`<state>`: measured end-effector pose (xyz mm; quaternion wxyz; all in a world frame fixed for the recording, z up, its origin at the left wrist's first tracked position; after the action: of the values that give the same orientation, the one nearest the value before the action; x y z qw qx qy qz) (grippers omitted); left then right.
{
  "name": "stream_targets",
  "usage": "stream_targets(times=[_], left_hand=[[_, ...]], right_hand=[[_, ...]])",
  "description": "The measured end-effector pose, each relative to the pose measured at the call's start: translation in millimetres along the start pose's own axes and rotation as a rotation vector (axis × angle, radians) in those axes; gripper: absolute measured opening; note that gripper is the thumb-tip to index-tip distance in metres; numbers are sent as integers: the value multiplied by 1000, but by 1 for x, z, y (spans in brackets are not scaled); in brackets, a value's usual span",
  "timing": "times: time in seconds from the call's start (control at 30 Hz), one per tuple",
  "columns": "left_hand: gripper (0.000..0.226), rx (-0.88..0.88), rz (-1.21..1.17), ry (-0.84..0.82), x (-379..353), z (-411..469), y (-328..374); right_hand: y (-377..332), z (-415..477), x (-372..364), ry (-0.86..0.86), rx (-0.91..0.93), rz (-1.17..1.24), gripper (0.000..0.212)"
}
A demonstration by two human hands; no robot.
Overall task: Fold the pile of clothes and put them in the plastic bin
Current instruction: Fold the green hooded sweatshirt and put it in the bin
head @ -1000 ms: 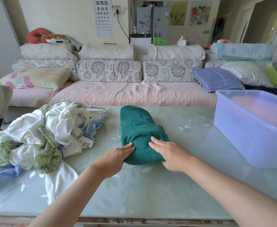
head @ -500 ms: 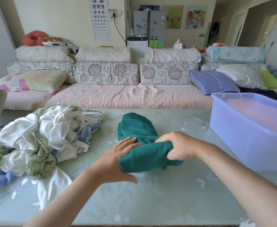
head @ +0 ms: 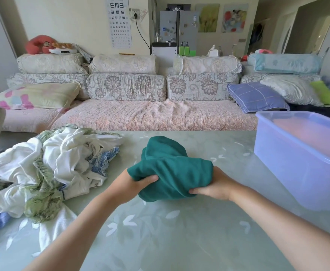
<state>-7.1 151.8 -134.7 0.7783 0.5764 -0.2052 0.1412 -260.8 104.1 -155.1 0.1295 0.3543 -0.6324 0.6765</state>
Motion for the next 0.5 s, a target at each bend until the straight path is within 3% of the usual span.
stream_targets(times=[0.1,0.2,0.27,0.33,0.4,0.47,0.5], left_hand=[[26,-6,55,52,15,6,3],[30,67,-134,124,28,15,1],[46,174,-158,319,39,20,1],[71,190,104,582,54,21,10],[58,-106,489,695,53,25,42],[32,-462,794,627,27,31,73],[26,-549,886,558,11,35,78]], right_hand=[[-10,3,3,-36,61,180,46],[-19,13,2,-43,67,368,31],[-20,26,2,56,12,363,35],[-21,38,3,153,-29,266,49],[-28,47,3,191,-40,215,45],[-33,55,3,198,-59,198,43],[-34,60,3,204,-79,183,45]])
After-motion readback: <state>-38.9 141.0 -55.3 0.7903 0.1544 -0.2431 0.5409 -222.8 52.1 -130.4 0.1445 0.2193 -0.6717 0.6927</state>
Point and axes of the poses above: each hand's wrist, its own z-axis towards the middle knuckle, its own x-axis out of the back of the hand, y = z × x, the point moved 6 cm from there along z, towards the middle knuckle, and after that the axes turned 4 degrees about -x, right-handed, at the moved point
